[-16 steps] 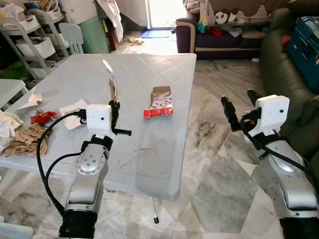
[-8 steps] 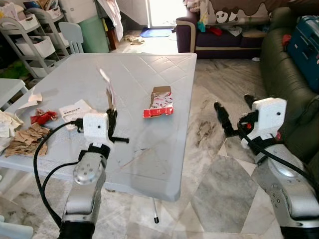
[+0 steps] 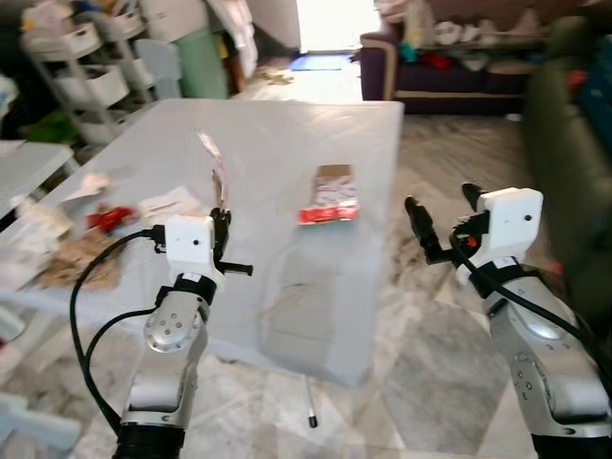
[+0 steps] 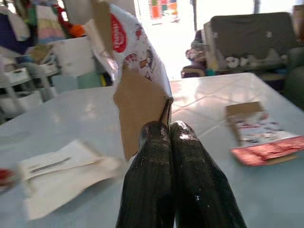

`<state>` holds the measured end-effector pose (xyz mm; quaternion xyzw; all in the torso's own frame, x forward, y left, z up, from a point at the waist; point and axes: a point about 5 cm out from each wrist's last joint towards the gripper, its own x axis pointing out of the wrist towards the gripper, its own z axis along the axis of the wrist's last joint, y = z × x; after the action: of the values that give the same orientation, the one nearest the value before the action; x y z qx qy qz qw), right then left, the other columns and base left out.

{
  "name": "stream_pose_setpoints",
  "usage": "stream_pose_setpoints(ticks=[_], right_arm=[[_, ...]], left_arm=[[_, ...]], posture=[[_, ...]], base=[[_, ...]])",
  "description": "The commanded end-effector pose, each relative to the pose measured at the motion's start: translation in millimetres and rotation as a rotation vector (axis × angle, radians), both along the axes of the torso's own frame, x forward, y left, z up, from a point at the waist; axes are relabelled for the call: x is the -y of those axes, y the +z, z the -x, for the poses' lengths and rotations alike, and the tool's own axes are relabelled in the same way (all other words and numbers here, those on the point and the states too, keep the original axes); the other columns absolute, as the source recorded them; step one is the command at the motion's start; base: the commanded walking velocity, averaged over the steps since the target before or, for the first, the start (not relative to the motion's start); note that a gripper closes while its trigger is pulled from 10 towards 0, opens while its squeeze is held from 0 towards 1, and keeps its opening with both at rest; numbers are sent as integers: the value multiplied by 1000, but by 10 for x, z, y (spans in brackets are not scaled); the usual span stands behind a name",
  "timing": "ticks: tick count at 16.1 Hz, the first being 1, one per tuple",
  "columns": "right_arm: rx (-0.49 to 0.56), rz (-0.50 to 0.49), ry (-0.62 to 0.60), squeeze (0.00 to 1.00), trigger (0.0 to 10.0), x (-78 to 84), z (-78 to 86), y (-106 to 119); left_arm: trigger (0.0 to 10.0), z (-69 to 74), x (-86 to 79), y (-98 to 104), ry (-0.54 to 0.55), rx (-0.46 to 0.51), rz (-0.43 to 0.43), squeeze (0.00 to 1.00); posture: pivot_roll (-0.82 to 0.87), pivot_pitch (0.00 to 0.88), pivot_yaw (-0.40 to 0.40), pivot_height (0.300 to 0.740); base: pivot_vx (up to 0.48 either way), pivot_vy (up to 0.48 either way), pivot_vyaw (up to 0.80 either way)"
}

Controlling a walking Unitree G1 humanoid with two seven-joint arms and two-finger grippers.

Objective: Picking trash to rubbish bin

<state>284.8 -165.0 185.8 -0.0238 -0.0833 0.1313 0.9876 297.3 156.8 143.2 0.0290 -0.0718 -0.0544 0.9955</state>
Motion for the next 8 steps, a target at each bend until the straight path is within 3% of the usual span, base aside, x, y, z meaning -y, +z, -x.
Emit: stream_pose_setpoints(ticks=[1, 8], right_arm=[[33, 15, 4, 1000, 10000, -12, 11, 89], [34, 49, -24, 1000, 10000, 19, -27, 94]], left_arm=[[0, -1, 22, 73, -13, 24, -4, 0], [0, -29, 47, 104, -24, 35, 4, 0]], posture=[[-42, 13, 84, 740], [-50, 17, 79, 740]], base=[[0, 0, 406], [0, 0, 751]])
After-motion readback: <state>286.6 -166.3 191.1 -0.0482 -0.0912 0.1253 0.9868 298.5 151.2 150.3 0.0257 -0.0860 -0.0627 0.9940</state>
